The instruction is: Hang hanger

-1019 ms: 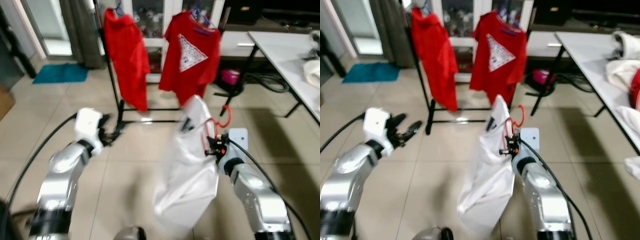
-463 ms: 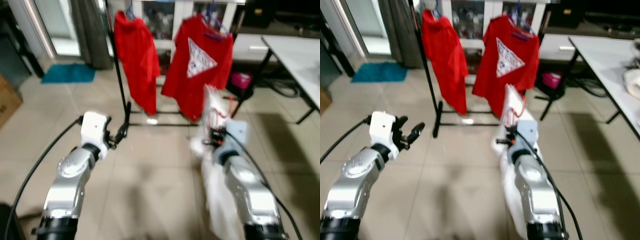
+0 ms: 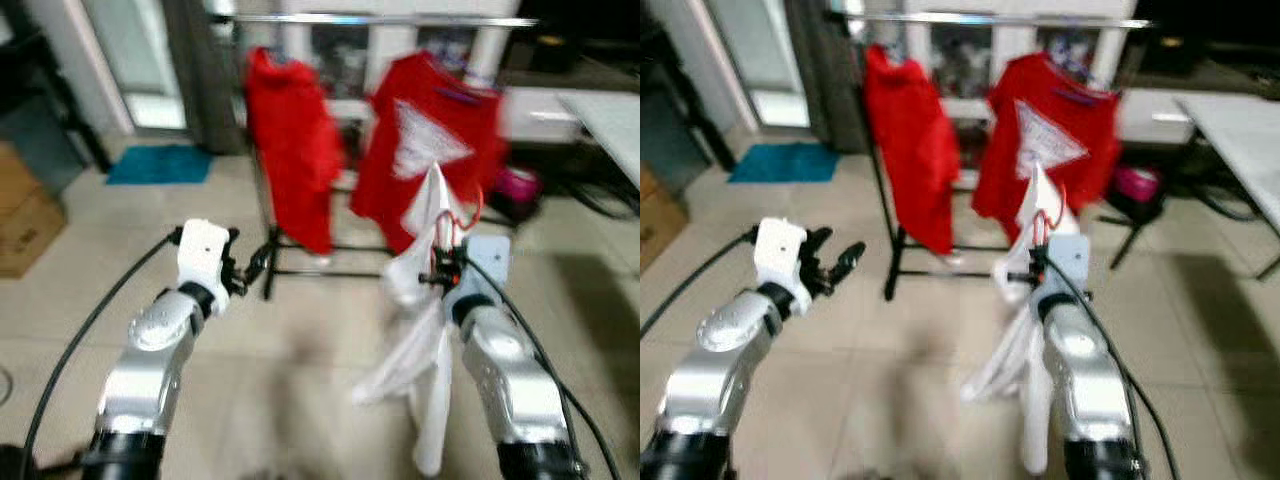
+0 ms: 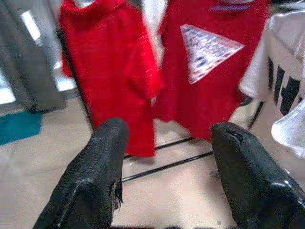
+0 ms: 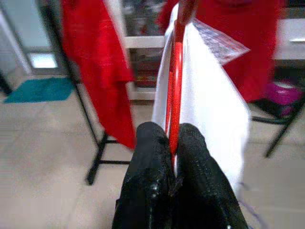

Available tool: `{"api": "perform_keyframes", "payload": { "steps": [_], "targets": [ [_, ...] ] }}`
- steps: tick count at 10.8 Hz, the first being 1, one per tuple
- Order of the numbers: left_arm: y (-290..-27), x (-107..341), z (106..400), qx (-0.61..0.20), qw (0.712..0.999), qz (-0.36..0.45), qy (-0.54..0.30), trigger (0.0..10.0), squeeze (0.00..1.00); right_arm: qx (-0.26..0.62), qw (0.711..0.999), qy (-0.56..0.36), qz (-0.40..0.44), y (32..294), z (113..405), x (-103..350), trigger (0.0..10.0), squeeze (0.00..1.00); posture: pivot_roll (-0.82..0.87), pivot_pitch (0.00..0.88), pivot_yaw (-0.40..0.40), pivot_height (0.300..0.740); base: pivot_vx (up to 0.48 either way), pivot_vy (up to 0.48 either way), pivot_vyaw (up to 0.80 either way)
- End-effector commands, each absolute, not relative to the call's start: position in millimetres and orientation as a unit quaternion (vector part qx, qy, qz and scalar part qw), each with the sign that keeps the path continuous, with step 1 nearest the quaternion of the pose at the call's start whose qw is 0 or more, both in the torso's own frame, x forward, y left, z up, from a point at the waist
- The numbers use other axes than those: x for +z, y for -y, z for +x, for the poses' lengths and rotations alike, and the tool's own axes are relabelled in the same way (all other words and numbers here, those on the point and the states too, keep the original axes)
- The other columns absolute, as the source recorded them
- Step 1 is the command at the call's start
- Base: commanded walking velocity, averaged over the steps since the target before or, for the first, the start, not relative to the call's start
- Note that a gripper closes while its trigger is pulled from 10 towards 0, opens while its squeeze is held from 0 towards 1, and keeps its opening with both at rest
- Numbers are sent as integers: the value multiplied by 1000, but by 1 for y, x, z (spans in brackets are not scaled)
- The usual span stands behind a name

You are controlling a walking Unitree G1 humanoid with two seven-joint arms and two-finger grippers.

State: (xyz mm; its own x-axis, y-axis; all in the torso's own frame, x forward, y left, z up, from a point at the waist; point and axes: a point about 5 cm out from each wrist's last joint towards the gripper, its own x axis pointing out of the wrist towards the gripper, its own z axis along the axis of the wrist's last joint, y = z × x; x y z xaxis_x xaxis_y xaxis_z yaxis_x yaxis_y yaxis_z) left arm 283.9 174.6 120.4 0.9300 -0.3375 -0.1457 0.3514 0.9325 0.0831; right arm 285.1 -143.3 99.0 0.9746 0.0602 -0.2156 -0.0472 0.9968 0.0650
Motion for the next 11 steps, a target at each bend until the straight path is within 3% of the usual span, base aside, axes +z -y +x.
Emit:
{"api": "perform_keyframes", "payload": {
  "steps": [1, 3, 11],
  "targets": [
    [-169, 125, 287, -181, 980, 53, -57, 10000, 0, 35, 995, -95, 20, 144, 288, 107, 10000, 0, -94, 0, 28, 740, 431, 0, 0],
    [-168, 127, 287, -184, 980, 53, -55, 10000, 0, 44, 994, -100, 4, 144, 290, 106, 10000, 0, -94, 0, 24, 740, 428, 0, -800],
    [-166, 128, 288, -194, 978, 63, -54, 10000, 0, 92, 990, -105, -5, 144, 300, 111, 10000, 0, -81, 0, 18, 740, 437, 0, 0]
  ]
}}
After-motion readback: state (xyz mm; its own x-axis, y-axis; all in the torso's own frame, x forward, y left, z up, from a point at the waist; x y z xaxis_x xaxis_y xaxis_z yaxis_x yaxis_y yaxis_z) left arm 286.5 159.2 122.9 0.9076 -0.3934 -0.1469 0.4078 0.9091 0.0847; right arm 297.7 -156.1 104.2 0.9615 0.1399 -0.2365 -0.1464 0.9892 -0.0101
